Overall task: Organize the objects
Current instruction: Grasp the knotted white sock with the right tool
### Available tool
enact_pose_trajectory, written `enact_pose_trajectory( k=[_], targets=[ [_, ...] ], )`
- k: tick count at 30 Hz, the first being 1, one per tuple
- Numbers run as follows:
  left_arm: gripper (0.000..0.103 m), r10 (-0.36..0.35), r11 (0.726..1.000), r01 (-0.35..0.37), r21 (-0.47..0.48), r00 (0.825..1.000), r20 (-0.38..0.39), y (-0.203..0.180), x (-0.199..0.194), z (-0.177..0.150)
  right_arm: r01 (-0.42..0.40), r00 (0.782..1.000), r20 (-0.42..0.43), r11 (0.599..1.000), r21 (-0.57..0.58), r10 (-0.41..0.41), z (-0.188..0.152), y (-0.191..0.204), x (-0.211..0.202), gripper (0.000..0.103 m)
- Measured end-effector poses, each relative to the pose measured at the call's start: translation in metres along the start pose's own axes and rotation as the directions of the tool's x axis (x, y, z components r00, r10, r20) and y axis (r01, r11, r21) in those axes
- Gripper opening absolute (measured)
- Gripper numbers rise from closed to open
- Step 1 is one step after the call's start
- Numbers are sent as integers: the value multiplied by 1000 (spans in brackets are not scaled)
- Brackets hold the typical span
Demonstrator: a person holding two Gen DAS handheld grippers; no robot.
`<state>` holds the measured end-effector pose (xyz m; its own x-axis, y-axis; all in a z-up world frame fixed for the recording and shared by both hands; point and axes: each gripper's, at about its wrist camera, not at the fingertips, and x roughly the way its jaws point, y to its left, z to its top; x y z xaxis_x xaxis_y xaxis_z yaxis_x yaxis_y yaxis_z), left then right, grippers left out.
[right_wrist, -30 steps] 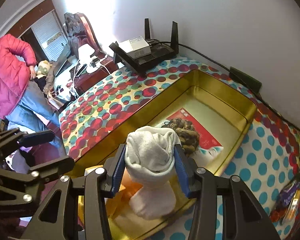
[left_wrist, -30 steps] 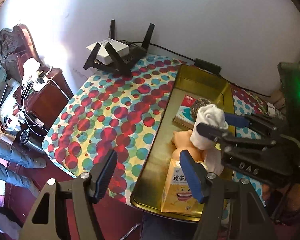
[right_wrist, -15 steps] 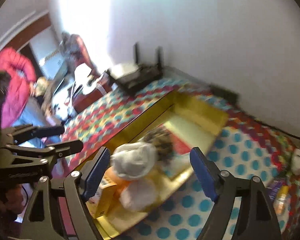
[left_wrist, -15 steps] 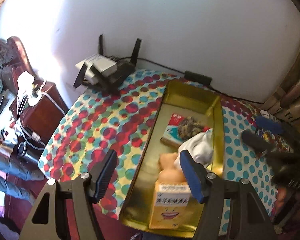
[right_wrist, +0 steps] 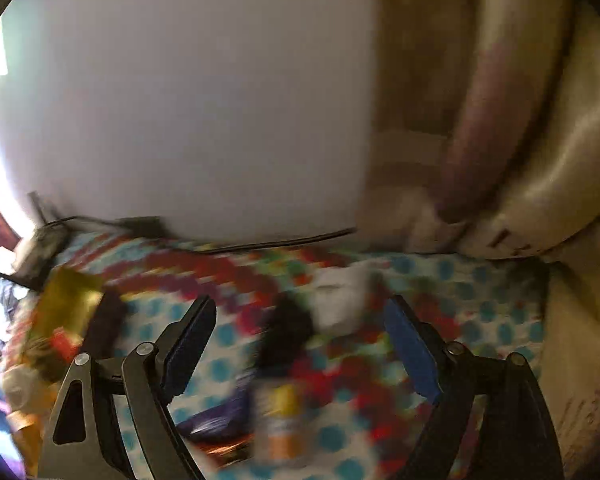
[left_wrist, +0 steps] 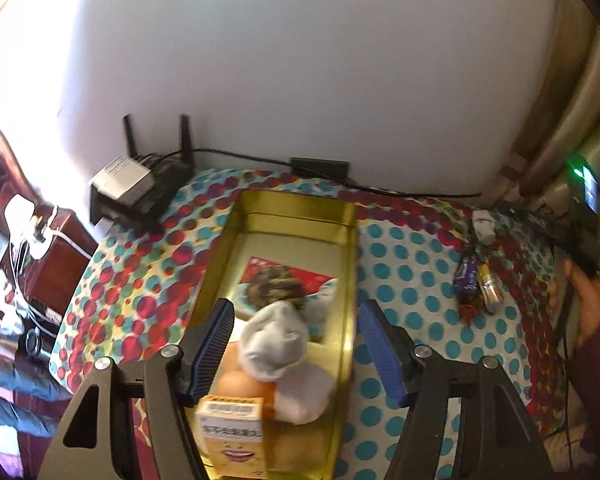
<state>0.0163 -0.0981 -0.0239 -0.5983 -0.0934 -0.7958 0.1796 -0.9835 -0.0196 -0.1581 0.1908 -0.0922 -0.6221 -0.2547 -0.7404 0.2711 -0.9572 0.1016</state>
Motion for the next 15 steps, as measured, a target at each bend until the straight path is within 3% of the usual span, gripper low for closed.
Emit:
enact_pose_trajectory(
  k=[5,7,15],
  targets=[
    [67,-4,999,4,39,1000,-5,-29,2,5,14,998,-65,999,53,-10,11,-25,43,74],
    [67,5,999,-4,45,1000,-4,-36,2,5,19,994,-104,998,66,-12,12,-30,61,67],
    [67,22,999,-21,42,1000,-22,-48,9,8,20,982,-189,998,62,-8,1,-29,99,66]
  ],
)
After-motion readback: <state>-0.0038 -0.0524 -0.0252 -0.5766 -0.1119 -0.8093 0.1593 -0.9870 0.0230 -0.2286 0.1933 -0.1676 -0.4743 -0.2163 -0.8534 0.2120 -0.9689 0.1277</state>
